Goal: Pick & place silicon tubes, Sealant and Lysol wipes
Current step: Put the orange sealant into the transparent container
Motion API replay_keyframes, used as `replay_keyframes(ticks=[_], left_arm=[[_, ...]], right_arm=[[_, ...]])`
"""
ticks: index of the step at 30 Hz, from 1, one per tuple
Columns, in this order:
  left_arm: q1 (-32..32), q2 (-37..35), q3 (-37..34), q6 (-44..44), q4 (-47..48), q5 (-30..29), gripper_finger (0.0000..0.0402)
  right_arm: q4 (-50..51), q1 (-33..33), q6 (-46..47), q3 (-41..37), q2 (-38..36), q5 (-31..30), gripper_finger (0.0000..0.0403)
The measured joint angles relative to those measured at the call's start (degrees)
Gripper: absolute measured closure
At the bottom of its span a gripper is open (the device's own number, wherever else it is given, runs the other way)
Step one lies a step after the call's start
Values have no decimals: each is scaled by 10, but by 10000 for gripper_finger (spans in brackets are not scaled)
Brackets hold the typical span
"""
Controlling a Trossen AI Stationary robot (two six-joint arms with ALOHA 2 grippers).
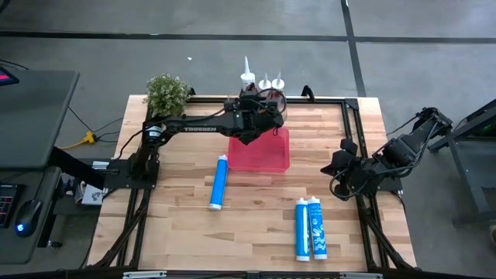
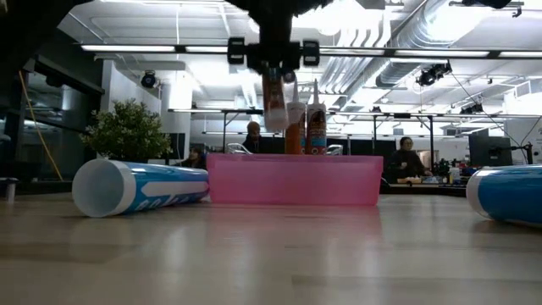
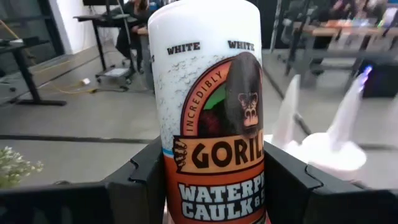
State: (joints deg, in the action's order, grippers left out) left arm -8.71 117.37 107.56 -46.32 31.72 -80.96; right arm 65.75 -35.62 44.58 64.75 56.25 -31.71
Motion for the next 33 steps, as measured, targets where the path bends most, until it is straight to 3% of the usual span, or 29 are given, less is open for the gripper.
replay_keyframes(ticks=[5,15,33], left_arm=[[-23,15,3,-4,-13,-17,222],[-60,53,-1,-10,-20,6,222],[-67,93,0,-50,-16,3,224]], right_arm=[[2,0,17,0,1,-14,403],[1,4,19,0,24,-30,403],[13,7,15,0,68,-40,403]])
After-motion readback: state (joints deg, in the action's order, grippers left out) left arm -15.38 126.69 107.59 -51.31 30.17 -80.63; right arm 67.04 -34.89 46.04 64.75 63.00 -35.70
